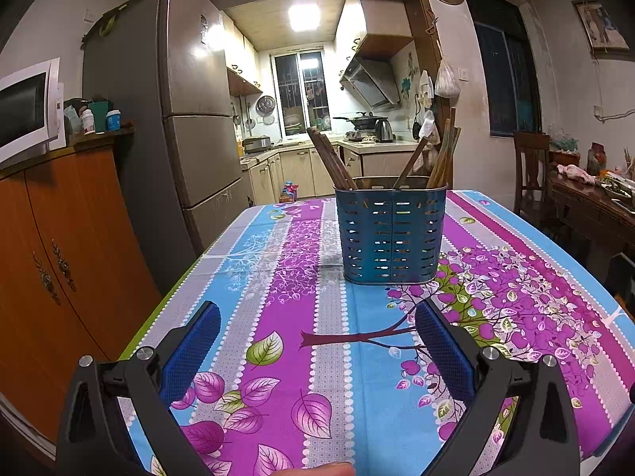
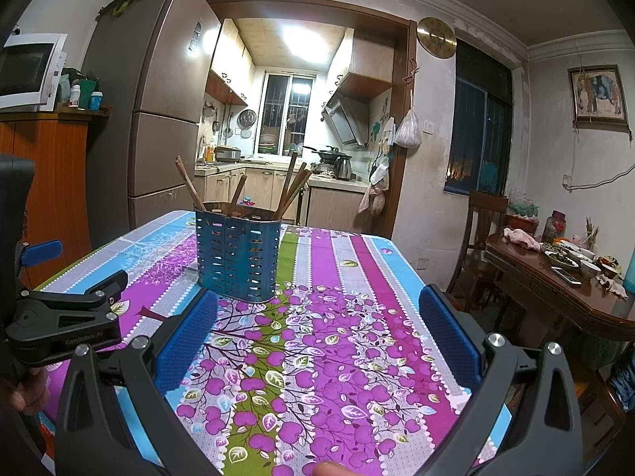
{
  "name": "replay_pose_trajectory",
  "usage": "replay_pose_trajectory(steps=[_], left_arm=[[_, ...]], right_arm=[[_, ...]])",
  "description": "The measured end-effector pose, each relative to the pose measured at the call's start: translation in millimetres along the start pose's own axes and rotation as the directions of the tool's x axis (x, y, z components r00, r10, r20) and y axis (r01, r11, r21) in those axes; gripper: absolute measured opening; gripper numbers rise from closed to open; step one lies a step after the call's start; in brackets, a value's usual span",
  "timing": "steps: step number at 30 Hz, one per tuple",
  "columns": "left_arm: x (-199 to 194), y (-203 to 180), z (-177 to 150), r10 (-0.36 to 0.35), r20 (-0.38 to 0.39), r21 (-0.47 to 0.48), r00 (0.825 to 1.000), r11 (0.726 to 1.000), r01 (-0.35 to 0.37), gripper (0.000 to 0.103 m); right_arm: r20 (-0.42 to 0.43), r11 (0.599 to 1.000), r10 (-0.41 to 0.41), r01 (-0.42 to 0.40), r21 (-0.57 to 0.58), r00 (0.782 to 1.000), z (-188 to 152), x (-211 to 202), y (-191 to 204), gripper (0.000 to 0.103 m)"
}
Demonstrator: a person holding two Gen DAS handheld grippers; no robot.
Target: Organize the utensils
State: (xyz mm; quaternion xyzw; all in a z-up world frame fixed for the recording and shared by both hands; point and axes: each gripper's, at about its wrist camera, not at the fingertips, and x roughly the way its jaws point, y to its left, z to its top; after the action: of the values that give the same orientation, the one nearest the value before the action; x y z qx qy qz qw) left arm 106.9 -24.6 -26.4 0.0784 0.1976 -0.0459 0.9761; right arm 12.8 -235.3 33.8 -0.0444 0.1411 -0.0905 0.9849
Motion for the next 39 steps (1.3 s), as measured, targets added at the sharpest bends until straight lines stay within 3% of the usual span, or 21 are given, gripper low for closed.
replay_pose_trajectory(steps=[9,22,39], left_arm=[[-7.8,-0.8,5.6,0.011,0.021,0.015,1.000,1.000,-0.012,0.098],[-64.0,10.0,35.0,0.069,0.218,-0.034,0.973,0.997,-0.063,0.098],[-77.8,8.8,37.8,0.050,0.245,-0.027,0.968,0.999,-0.045,0.098]], right_arm=[[-0.001,1.000,0.000,0.000,0.001,1.000,-0.1,0.2,0.1,0.098],[0.000,1.000,0.007,-0.007,0.007,1.000,-12.0,-6.9,-6.0,0.098],[-0.010,1.000,0.020,-0.020,0.005,1.000,-13.7,-3.2,-3.1,0.098]])
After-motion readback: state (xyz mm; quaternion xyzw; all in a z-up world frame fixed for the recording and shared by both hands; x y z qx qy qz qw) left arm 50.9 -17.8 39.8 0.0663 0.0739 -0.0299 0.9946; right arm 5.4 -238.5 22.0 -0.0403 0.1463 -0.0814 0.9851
